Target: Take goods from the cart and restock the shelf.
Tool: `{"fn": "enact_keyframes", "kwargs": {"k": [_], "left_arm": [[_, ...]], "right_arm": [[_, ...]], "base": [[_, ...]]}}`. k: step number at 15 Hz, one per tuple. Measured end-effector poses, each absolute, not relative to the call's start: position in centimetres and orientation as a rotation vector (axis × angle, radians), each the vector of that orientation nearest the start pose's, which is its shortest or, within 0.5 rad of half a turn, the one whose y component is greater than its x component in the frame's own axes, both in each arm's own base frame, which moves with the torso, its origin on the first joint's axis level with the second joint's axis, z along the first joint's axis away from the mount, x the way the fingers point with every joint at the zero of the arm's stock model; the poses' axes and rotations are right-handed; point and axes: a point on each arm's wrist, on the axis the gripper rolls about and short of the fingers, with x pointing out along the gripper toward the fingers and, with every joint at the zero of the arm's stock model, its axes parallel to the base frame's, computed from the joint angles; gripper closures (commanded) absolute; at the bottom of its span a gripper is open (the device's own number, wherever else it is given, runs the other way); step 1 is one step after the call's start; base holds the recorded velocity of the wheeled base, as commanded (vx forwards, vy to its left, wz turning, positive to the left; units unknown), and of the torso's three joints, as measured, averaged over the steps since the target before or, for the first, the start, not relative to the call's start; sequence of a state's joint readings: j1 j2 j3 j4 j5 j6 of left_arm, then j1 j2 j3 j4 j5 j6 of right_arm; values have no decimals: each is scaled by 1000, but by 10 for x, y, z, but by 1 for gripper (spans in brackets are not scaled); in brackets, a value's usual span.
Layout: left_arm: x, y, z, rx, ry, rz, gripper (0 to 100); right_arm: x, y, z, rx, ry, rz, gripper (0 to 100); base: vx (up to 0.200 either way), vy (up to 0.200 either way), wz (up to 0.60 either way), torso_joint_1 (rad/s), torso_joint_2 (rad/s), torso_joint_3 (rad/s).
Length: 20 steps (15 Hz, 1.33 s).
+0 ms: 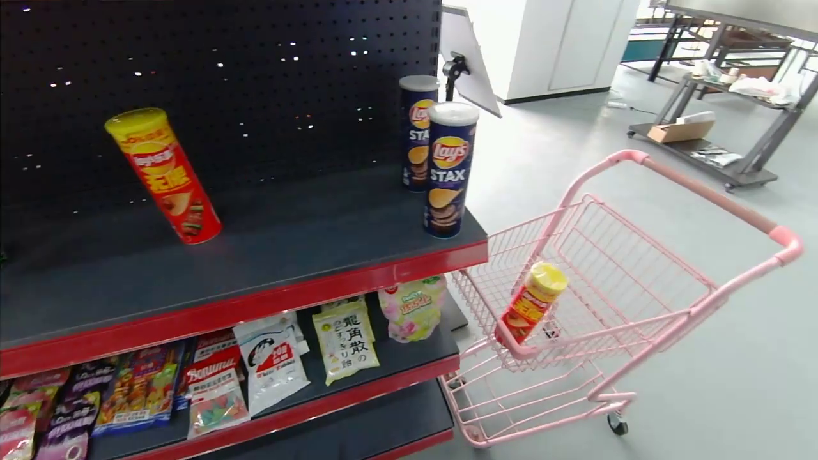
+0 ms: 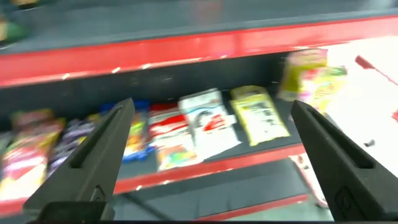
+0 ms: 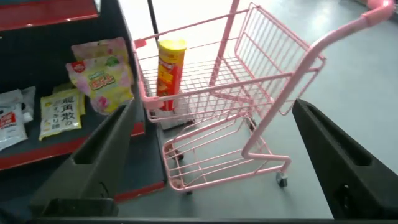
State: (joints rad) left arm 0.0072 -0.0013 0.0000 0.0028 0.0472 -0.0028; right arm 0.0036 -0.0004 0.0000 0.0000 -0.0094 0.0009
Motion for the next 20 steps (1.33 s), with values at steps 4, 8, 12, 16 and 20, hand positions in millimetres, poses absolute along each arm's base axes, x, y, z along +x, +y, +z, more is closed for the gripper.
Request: {"fn": "enact_keyframes", "kwargs": {"k": [4,8,12,16,20], "left_arm": [[-23,1,75,-3,1,54,0],[-23,1,75,-2,1,55,0],[-23,1,75,-3,2,54,0],[-23,1,75,-3,2,54,0],[-23,1,75,-3,2,54,0]], "right_arm": [[-23,0,75,0,0,-6,0],[-23,0,75,2,0,-4,0],[-23,0,75,6,0,-6,0],[-23,0,75,7,0,-7,0],[-23,0,75,4,0,-7,0]], "base": [[0,0,0,0,0,0],[0,0,0,-93,232,138],[0,0,0,-139,372,227],[0,0,0,-152,430,272],[0,0,0,-177,544,353]]}}
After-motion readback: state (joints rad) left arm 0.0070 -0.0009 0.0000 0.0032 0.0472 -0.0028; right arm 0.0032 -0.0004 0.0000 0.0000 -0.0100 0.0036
